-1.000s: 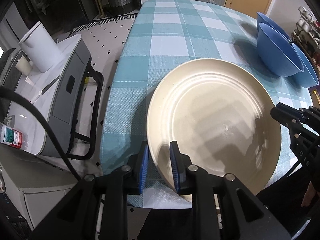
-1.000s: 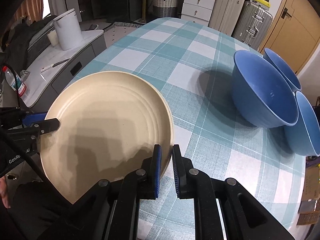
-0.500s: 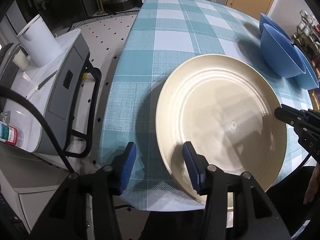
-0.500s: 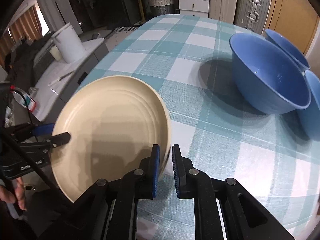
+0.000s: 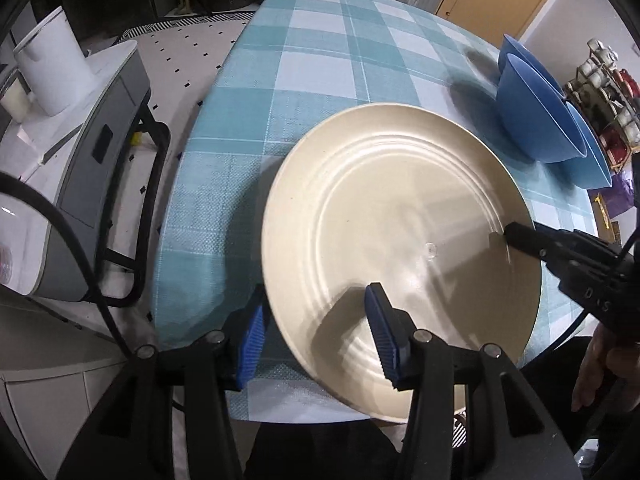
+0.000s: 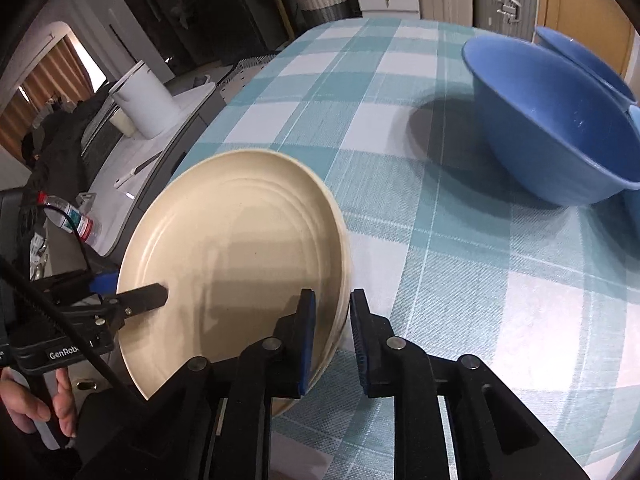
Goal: Organize plates and bowls
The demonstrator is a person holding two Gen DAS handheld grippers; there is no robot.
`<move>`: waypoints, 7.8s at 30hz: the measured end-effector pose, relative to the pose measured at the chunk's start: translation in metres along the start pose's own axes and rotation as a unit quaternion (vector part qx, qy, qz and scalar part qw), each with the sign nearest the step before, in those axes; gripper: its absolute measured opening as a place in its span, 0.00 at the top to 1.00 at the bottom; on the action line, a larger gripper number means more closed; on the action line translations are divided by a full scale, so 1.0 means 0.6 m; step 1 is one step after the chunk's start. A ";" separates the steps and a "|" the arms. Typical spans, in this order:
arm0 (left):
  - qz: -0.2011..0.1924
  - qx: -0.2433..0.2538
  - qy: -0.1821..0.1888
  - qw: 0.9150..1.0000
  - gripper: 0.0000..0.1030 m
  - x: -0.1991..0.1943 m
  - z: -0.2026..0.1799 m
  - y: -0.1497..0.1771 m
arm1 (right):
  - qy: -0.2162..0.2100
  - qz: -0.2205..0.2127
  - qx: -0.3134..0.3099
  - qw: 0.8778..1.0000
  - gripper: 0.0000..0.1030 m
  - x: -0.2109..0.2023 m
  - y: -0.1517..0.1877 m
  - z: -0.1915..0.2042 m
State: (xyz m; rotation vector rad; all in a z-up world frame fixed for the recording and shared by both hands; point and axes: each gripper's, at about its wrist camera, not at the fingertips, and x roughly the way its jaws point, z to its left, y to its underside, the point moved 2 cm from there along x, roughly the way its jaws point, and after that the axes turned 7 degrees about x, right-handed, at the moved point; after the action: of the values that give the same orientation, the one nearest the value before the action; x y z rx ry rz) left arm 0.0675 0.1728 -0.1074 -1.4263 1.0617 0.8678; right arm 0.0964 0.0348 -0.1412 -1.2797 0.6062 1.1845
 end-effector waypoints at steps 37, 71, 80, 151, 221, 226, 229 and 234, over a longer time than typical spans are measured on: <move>-0.064 0.001 -0.094 0.994 0.50 -0.033 -0.032 -0.041 | -0.013 -0.077 0.024 0.997 0.67 -0.053 -0.027 -0.058; -0.358 0.129 -0.048 0.924 0.00 -0.180 -0.375 -0.099 | 0.078 -0.441 0.058 0.892 0.01 -0.403 0.131 -0.286; -0.315 0.102 -0.015 0.944 0.00 -0.110 -0.379 -0.114 | 0.072 -0.437 0.061 0.895 0.01 -0.409 0.129 -0.305; -0.350 0.108 -0.022 0.930 0.00 -0.148 -0.325 -0.078 | 0.031 -0.052 0.336 0.940 0.88 -0.278 0.033 -0.562; -0.328 0.108 -0.075 0.935 0.00 -0.110 -0.388 -0.086 | 0.033 -0.476 0.005 0.879 0.01 -0.420 0.146 -0.239; -0.322 0.120 -0.090 0.935 0.00 -0.104 -0.395 -0.085 | 0.071 -0.478 -0.031 0.875 0.01 -0.409 0.150 -0.214; -0.321 0.121 -0.089 0.935 0.00 -0.105 -0.395 -0.083 | 0.076 -0.469 -0.045 0.879 0.01 -0.398 0.149 -0.205; -0.325 0.116 -0.081 0.935 0.00 -0.110 -0.392 -0.083 | 0.087 -0.452 -0.059 0.886 0.01 -0.378 0.146 -0.194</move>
State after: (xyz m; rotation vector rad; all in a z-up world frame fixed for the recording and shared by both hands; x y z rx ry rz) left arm 0.0806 -0.0516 0.0007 -1.3518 0.4855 0.3533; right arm -0.0306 -0.1604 -0.0055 -1.5281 0.0098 0.3277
